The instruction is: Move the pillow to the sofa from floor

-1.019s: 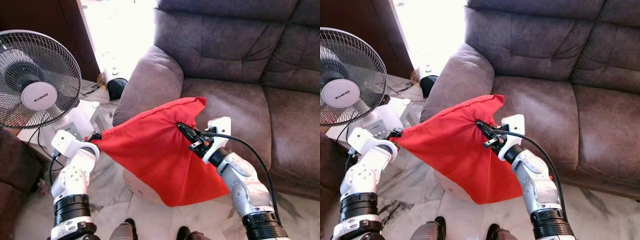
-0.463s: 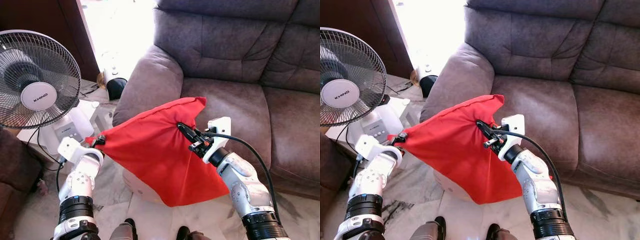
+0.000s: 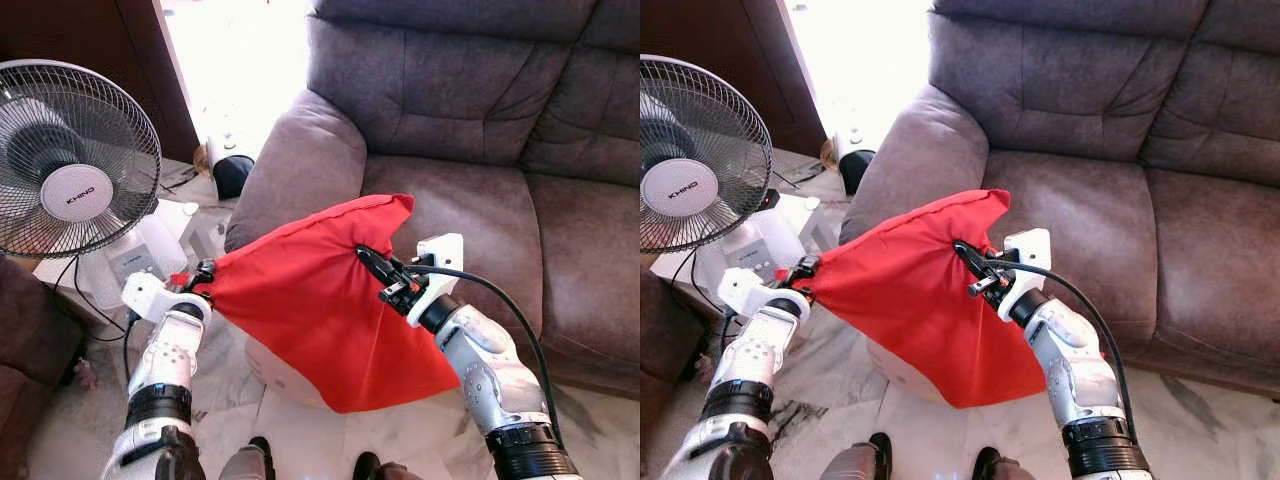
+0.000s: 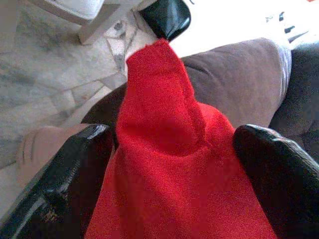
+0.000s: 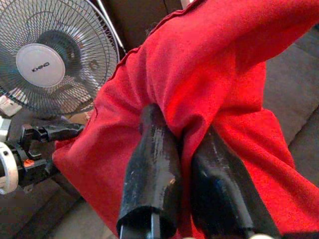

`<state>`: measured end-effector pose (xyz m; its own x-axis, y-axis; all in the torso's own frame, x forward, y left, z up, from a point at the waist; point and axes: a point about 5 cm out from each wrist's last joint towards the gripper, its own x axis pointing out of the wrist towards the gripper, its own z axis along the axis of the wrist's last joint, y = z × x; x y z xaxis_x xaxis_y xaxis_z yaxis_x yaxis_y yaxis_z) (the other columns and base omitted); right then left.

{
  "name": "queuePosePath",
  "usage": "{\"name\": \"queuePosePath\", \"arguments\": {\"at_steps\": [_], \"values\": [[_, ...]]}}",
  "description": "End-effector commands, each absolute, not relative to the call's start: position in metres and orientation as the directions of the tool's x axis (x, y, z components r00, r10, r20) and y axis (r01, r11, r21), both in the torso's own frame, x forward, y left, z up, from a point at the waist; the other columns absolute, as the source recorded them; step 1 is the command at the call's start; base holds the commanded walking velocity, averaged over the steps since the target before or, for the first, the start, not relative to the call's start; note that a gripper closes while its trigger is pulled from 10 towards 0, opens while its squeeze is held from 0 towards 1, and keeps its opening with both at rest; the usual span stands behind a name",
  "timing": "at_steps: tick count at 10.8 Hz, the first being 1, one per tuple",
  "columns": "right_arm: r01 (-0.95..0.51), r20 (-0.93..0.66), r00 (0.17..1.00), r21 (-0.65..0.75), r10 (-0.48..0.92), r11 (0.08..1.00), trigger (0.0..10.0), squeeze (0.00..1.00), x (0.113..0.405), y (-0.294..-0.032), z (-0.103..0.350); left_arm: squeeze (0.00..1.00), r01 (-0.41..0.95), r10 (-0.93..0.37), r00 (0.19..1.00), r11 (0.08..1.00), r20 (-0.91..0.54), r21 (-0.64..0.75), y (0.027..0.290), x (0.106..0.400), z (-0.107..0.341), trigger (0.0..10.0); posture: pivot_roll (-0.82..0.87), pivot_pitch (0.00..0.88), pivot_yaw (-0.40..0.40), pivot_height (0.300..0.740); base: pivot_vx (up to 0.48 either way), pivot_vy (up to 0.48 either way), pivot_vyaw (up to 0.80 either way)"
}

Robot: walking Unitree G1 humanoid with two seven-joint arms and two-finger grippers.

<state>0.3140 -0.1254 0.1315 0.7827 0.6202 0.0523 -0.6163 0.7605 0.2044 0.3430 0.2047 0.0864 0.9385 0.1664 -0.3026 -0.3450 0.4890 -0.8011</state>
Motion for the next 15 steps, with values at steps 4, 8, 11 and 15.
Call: {"name": "queuePosePath", "arguments": {"at_steps": [4,8,11,15], "values": [[-0.661,0.188,0.749,0.150,0.635,0.735,10.0,0.00,0.313,-0.122,0.162,0.00,-0.368,0.149,0.929,0.473,-0.339,-0.801,0.207,0.342,0.070,0.0,0.14,0.205,0.009,0.740,0.000,0.000,0.00],[-0.662,0.192,0.748,0.150,0.636,0.734,10.0,0.00,0.314,-0.122,0.162,0.00,-0.351,0.148,0.936,0.482,-0.320,-0.803,0.209,0.345,0.071,0.0,0.14,0.204,0.008,0.740,0.000,0.000,0.00],[-0.660,0.188,0.750,0.150,0.634,0.736,10.0,0.00,0.314,-0.122,0.162,0.00,-0.345,0.141,0.938,0.484,-0.317,-0.804,0.208,0.346,0.071,0.0,0.14,0.204,0.005,0.740,0.000,0.000,0.00],[-0.659,0.187,0.751,0.153,0.633,0.737,10.0,0.00,0.314,-0.122,0.162,0.00,-0.365,0.126,0.929,0.480,-0.349,-0.798,0.207,0.344,0.066,0.0,0.14,0.204,0.006,0.740,0.000,0.000,0.00]]}}
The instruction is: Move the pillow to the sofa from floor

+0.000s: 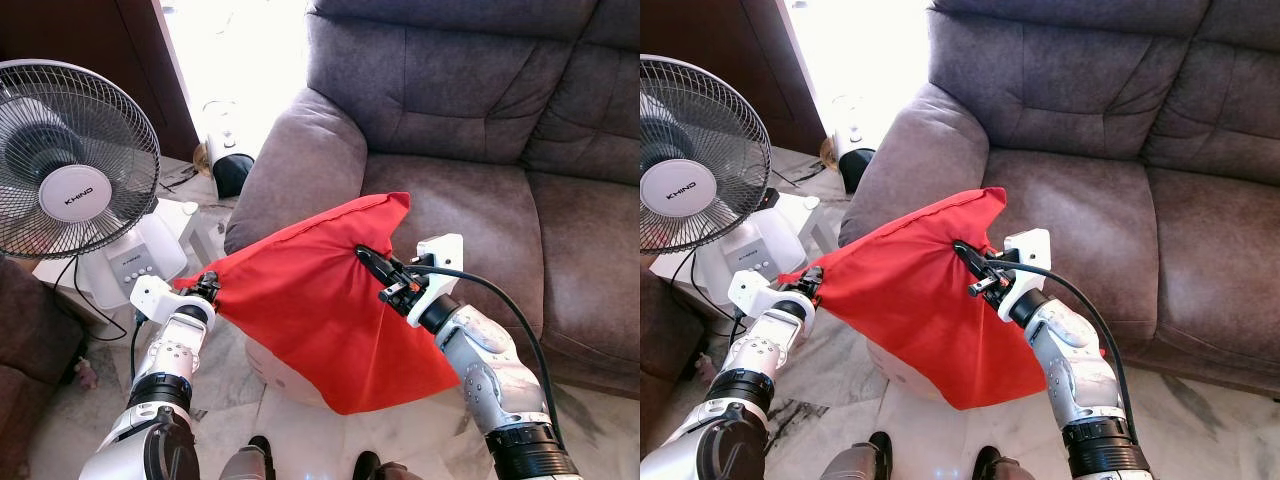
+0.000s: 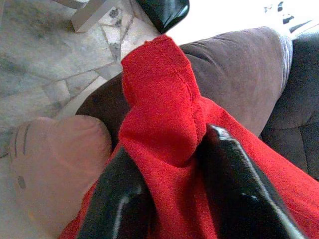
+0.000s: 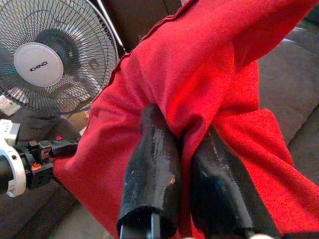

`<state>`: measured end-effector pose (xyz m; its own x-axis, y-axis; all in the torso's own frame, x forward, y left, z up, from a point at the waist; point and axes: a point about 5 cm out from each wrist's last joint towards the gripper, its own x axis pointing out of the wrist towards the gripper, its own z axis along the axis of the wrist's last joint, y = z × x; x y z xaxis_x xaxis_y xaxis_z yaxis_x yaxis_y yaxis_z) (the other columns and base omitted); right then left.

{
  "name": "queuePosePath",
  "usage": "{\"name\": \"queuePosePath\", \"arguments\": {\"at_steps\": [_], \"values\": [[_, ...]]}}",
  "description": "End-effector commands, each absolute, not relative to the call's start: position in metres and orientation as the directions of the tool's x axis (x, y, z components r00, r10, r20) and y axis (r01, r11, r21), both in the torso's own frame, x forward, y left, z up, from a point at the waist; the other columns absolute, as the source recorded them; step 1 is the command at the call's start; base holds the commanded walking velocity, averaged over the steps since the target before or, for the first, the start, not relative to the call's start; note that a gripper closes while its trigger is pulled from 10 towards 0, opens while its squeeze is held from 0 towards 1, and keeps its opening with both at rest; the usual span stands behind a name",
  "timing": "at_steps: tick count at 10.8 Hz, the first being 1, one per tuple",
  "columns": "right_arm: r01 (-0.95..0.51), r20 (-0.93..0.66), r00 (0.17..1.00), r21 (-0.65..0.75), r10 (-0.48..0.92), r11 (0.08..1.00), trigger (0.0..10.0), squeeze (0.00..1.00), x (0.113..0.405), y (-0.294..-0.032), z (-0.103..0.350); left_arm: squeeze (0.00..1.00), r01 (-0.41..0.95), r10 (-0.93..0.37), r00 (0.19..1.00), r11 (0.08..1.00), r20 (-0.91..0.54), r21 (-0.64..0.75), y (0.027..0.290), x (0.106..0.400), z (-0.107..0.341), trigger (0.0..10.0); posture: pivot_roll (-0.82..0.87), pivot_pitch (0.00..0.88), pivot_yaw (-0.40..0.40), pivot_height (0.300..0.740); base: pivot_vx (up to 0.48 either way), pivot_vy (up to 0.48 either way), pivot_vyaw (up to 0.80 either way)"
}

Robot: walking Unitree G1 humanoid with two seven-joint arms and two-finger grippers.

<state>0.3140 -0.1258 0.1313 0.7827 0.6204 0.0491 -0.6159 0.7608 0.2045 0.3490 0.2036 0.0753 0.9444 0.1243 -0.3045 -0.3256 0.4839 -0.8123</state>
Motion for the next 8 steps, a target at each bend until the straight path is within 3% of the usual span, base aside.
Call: {"name": "queuePosePath", "arguments": {"at_steps": [1,8], "values": [[-0.658,0.187,0.752,0.154,0.632,0.737,10.0,0.00,0.3141,-0.1220,0.1613,0.00,-0.364,0.125,0.929,0.483,-0.349,-0.797,0.2064,0.3438,0.0659,0.0,0.14,0.204,0.006,0.740,0.000,0.000,0.00],[-0.660,0.186,0.751,0.155,0.634,0.735,10.0,0.00,0.3142,-0.1208,0.1600,0.00,-0.291,0.110,0.954,0.558,-0.278,-0.778,0.2033,0.3444,0.0749,0.0,0.14,0.184,0.006,0.740,0.000,0.000,0.00]]}}
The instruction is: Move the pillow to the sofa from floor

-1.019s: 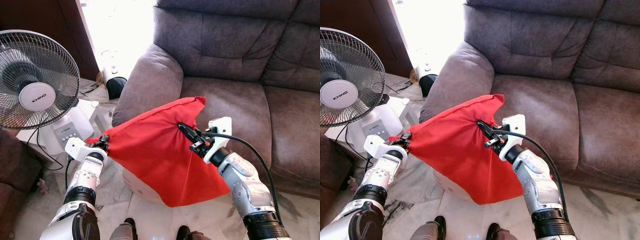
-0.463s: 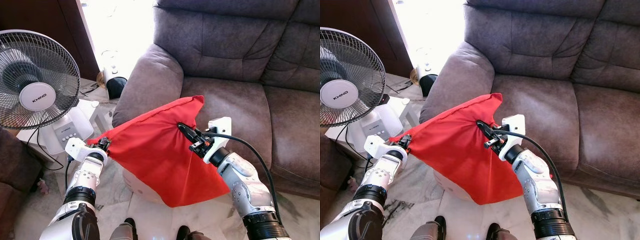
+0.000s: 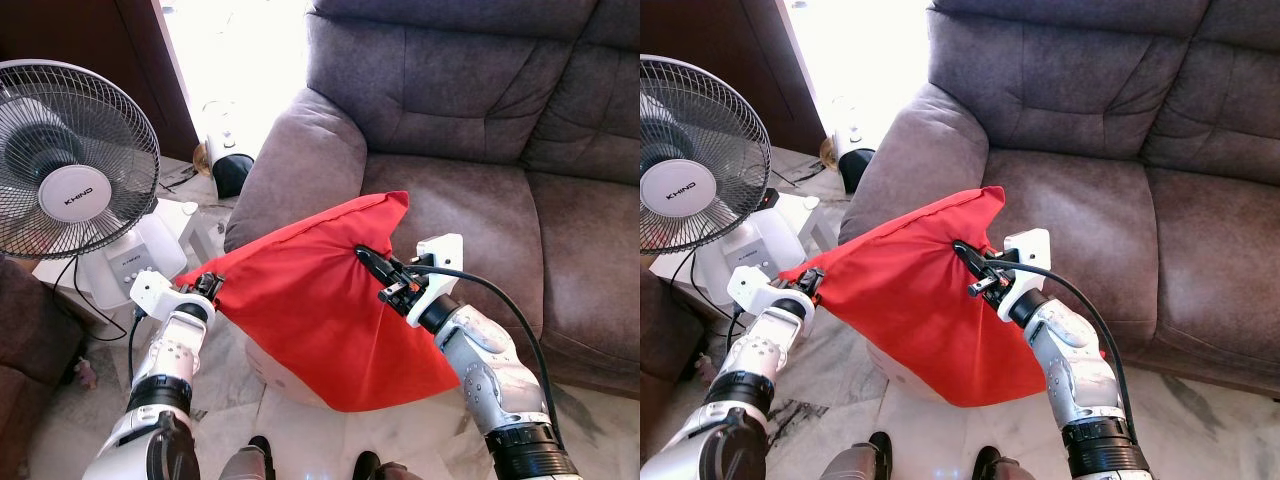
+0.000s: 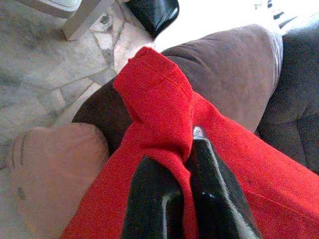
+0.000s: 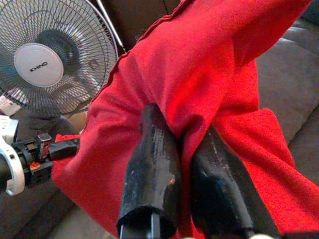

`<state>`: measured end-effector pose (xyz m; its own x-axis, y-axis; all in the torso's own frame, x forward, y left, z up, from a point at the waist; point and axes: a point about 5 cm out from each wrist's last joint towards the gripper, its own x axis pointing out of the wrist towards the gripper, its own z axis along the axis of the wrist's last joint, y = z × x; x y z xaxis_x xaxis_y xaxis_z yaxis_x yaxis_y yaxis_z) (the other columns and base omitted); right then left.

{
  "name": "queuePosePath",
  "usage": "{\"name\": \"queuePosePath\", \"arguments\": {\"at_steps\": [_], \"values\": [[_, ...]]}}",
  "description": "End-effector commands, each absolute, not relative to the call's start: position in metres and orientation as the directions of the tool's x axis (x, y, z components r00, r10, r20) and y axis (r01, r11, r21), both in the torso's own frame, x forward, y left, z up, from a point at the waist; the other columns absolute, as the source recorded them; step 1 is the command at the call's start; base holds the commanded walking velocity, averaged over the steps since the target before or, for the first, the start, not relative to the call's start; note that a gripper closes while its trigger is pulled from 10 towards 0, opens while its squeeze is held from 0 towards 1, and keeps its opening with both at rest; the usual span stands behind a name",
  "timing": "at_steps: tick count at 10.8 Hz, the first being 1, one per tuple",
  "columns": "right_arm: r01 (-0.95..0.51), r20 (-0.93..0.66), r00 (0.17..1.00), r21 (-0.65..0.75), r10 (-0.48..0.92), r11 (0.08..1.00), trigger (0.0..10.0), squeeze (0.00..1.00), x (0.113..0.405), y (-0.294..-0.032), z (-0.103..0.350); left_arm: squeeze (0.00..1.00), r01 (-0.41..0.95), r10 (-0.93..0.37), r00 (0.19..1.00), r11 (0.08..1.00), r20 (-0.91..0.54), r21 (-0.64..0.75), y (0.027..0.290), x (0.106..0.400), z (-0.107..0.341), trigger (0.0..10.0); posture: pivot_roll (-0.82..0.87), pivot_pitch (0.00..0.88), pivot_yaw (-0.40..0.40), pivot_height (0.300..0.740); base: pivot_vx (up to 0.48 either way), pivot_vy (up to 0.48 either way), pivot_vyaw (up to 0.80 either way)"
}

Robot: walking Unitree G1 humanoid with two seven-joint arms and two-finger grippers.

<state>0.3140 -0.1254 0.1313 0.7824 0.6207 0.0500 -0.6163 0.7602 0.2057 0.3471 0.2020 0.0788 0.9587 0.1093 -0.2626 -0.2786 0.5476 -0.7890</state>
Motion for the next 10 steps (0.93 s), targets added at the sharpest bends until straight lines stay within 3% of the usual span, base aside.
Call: {"name": "queuePosePath", "arguments": {"at_steps": [1,3,4,5,6,10], "values": [[-0.656,0.185,0.754,0.152,0.631,0.739,10.0,0.00,0.314,-0.121,0.160,0.00,-0.276,0.107,0.959,0.576,-0.264,-0.769,0.204,0.344,0.076,0.0,0.14,0.181,0.006,0.740,0.000,0.000,0.00],[-0.486,0.159,0.870,0.114,0.467,0.866,10.0,0.00,0.325,-0.139,0.157,0.00,-0.153,0.076,0.986,0.770,-0.150,-0.619,0.199,0.342,0.093,0.0,0.14,0.171,0.003,0.740,0.000,0.000,0.00],[-0.377,0.149,0.922,0.136,0.357,0.916,10.0,0.00,0.330,-0.152,0.154,0.00,-0.111,0.067,0.993,0.825,-0.099,-0.554,0.196,0.342,0.102,10.0,0.14,0.167,0.003,0.740,0.000,0.000,0.00],[-0.210,0.123,0.973,0.102,0.197,0.972,10.0,0.00,0.334,-0.171,0.150,0.00,-0.075,0.069,0.997,0.881,-0.029,-0.467,0.195,0.342,0.117,10.0,0.14,0.164,0.001,0.740,0.000,0.000,0.00],[-0.150,0.139,0.981,0.107,0.135,0.983,10.0,0.00,0.333,-0.179,0.152,0.00,-0.059,0.075,0.997,0.891,0.017,-0.451,0.195,0.342,0.126,10.0,0.14,0.163,0.000,0.740,0.000,0.000,0.00],[-0.011,0.131,0.991,0.031,0.007,0.999,10.0,0.00,0.315,-0.180,0.136,0.00,0.029,0.016,0.969,0.984,0.246,-0.177,0.181,0.338,0.183,10.0,0.15,0.162,0.001,0.740,0.000,0.000,0.00]]}}
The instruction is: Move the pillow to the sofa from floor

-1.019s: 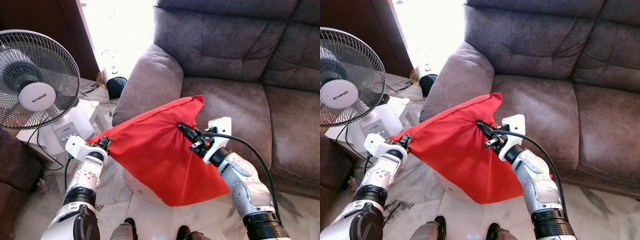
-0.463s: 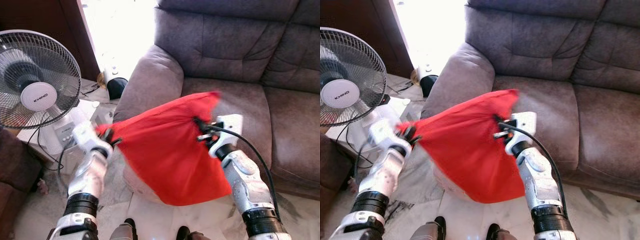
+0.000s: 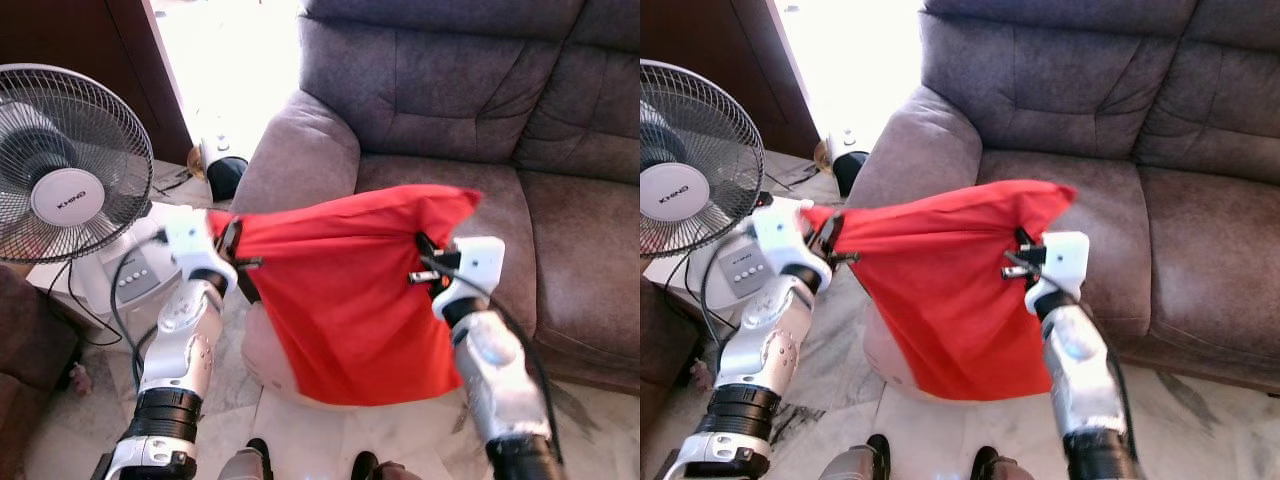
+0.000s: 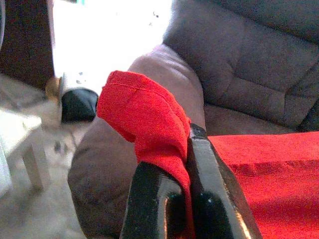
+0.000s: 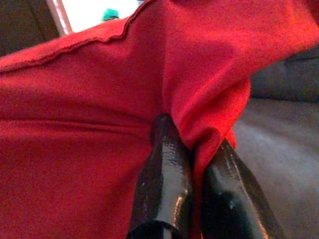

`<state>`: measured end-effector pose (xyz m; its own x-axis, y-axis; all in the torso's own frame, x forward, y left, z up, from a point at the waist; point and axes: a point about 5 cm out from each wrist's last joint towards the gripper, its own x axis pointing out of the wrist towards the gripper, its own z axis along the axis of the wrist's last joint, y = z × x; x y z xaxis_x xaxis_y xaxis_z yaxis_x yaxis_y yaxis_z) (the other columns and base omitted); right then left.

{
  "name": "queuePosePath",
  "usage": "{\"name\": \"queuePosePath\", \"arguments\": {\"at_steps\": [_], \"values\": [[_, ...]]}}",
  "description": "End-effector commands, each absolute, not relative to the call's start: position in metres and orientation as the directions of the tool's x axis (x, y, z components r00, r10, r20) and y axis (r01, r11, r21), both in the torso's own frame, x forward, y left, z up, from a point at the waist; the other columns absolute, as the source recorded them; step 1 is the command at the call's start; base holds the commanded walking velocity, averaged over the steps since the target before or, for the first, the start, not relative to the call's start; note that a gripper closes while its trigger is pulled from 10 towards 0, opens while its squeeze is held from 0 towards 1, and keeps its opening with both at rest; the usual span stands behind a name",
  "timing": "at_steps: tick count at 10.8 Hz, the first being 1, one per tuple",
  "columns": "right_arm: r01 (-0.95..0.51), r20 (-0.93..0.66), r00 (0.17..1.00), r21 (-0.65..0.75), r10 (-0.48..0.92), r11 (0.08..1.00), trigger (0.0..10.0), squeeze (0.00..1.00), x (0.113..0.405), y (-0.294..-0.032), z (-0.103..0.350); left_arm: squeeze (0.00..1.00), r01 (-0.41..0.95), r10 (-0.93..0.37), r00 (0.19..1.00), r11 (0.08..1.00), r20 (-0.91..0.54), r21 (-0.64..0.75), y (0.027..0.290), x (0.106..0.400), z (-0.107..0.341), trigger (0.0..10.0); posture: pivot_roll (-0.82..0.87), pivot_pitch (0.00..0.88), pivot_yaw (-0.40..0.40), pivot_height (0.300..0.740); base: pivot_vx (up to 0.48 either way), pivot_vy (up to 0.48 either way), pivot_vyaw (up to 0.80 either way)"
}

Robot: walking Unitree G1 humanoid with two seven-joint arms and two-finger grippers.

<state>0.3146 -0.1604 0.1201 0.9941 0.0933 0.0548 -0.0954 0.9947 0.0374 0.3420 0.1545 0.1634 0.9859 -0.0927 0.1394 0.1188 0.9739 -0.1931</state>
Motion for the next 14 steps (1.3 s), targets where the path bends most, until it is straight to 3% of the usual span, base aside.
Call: {"name": "queuePosePath", "arguments": {"at_steps": [1,3,5,10,14], "values": [[0.036,0.151,0.988,0.025,-0.039,0.999,10.0,0.00,0.308,-0.180,0.134,0.00,0.052,-0.023,0.952,0.995,0.306,-0.089,0.177,0.335,0.197,10.0,0.15,0.159,0.003,0.740,0.000,0.000,0.00],[0.070,0.186,0.979,0.049,-0.078,0.996,10.0,0.00,0.300,-0.169,0.136,0.00,0.076,-0.079,0.930,0.997,0.359,0.021,0.165,0.330,0.211,10.0,0.15,0.161,0.006,0.740,0.000,0.000,0.00],[-0.019,0.189,0.982,0.006,0.017,1.000,10.0,0.00,0.288,-0.153,0.131,0.00,0.106,-0.120,0.922,0.993,0.368,0.059,0.151,0.323,0.211,10.0,0.15,0.165,0.006,0.740,0.000,0.000,0.00],[-0.006,0.267,0.964,0.030,-0.003,1.000,10.0,0.00,0.326,-0.149,0.163,0.00,0.060,-0.085,0.924,0.995,0.374,0.079,0.151,0.328,0.209,10.0,0.15,0.178,0.005,0.740,0.000,0.000,0.00],[-0.033,0.241,0.970,0.034,0.024,0.999,10.0,0.00,0.330,-0.140,0.156,0.00,0.076,-0.092,0.923,0.995,0.373,0.057,0.140,0.332,0.206,10.0,0.15,0.164,0.001,0.740,0.000,-0.318,0.00]]}}
